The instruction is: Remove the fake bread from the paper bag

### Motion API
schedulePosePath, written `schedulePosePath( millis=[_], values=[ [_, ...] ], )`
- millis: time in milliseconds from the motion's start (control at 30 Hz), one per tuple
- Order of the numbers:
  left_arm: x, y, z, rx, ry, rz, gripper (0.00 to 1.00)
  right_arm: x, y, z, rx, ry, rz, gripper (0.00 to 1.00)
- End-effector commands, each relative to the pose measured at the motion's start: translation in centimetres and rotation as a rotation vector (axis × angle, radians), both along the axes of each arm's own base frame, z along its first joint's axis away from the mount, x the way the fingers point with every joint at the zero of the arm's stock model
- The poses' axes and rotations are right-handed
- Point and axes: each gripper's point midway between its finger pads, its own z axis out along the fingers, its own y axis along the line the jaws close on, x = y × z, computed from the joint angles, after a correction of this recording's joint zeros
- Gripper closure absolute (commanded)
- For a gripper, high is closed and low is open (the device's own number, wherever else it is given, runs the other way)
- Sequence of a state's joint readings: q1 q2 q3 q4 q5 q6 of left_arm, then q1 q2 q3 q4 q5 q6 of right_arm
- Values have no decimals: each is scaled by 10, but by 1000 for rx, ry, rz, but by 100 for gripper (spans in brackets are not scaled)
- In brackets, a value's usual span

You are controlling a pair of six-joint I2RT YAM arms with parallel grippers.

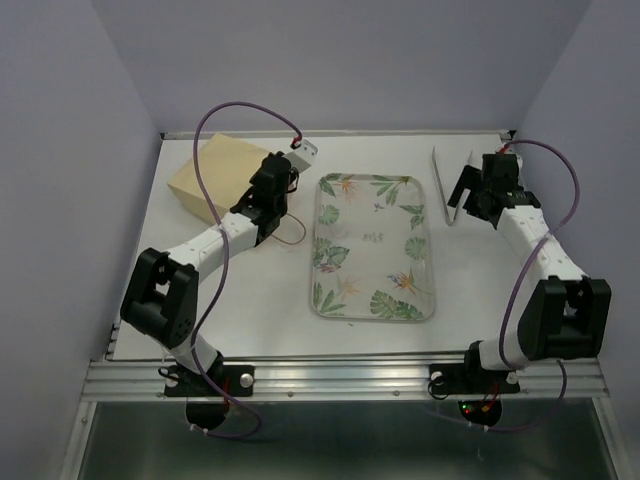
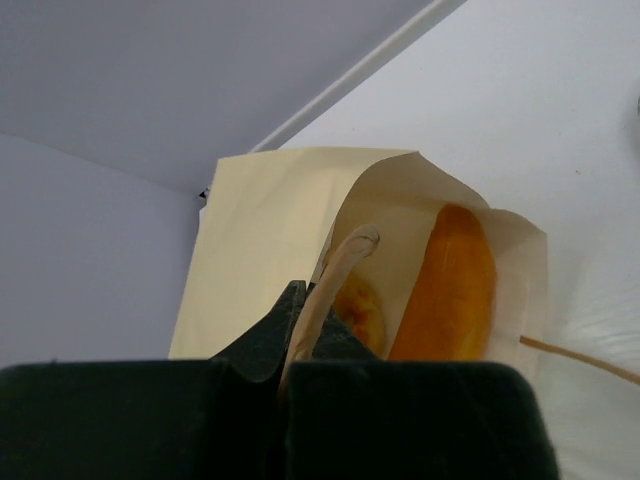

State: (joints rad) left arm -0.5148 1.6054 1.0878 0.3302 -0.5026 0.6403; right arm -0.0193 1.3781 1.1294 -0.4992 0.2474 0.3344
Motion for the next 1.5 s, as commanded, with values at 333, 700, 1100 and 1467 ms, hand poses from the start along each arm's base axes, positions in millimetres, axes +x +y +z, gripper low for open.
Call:
schedulePosePath(
  millis=[333,700,1100,1467],
  values=[
    [-3,0,36,-37,-76,-8,100,100,-5,-80,-74,105,107,0],
    [-10,-6,35,-40,-47,-62,100,148,-14,-135,-56,146,79,0],
    [-11,-13,42,-87,-38,-76,100,156,-10,-133,-57,100,124,63],
    [-12,-12,44,-188,-57,13,100,80,66,-7,257,-142,349,76]
  ],
)
